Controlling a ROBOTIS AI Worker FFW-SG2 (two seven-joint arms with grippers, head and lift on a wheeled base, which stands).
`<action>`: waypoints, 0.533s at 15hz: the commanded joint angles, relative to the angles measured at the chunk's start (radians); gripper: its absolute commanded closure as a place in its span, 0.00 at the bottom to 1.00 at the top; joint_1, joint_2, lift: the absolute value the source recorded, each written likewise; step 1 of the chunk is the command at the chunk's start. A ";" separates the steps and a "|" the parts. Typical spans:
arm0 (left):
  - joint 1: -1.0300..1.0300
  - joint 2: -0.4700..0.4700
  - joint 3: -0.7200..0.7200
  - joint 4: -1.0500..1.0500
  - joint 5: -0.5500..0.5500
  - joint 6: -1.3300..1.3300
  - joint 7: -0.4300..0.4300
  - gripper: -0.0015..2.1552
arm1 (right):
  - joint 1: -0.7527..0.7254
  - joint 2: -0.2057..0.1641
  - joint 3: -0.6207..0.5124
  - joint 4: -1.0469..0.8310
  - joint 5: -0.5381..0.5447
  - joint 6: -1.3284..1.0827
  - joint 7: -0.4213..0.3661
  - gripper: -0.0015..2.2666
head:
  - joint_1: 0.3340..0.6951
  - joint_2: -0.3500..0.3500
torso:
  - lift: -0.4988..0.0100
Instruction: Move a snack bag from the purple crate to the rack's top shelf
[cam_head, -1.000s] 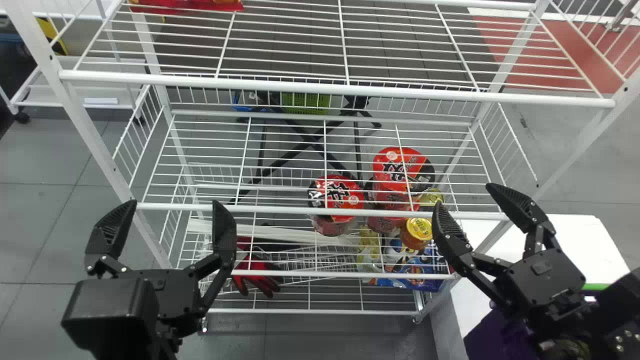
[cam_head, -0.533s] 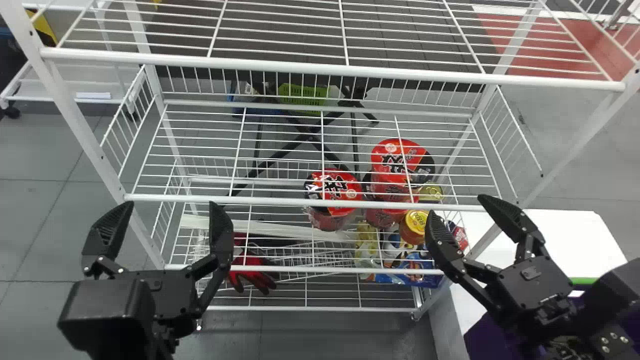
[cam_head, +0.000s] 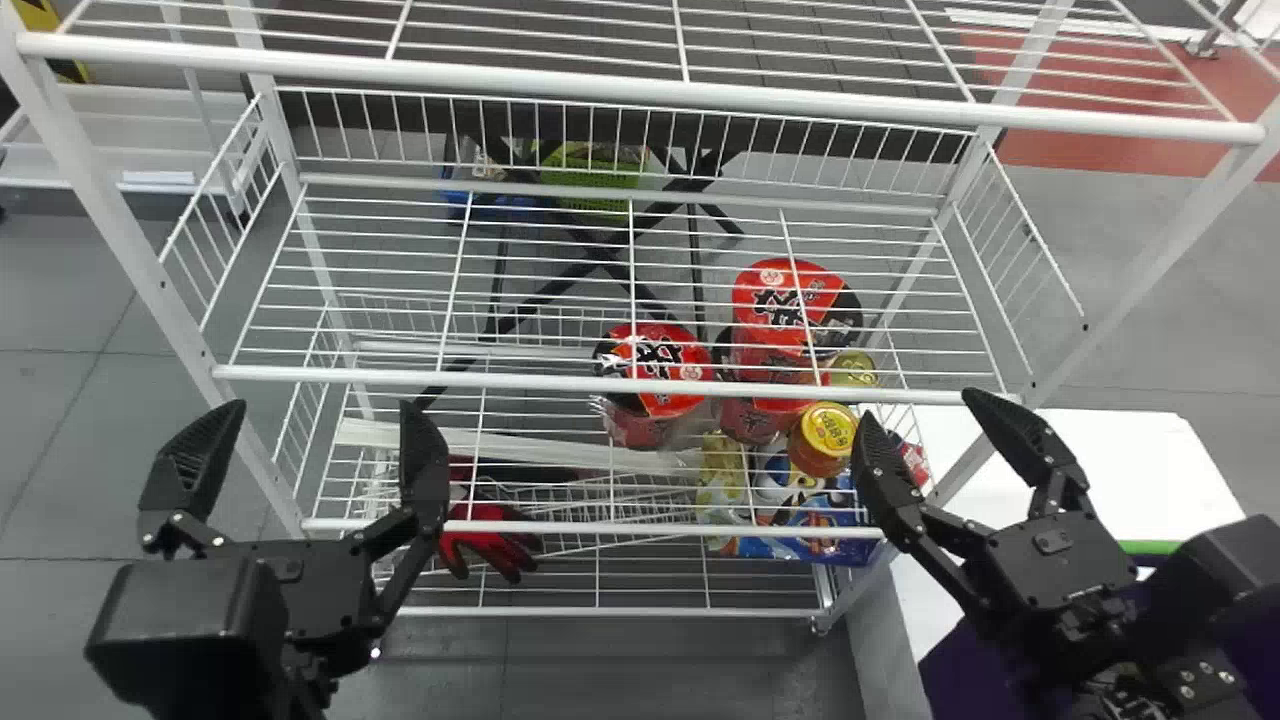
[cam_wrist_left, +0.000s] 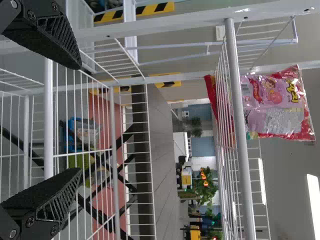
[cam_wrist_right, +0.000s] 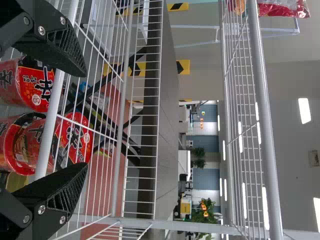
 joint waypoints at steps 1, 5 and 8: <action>0.000 0.000 0.000 0.002 0.000 0.000 0.002 0.04 | -0.002 0.000 -0.001 -0.001 0.003 0.005 0.000 0.09 | 1.00 0.33 | 0.26; -0.003 -0.002 0.000 0.025 0.002 -0.031 0.006 0.04 | -0.005 -0.002 -0.010 0.002 0.004 0.005 0.002 0.09 | 1.00 0.33 | 0.23; -0.009 -0.002 -0.005 0.032 0.003 -0.031 0.009 0.04 | -0.005 -0.003 -0.010 0.002 0.001 0.002 0.000 0.09 | 1.00 0.32 | 0.21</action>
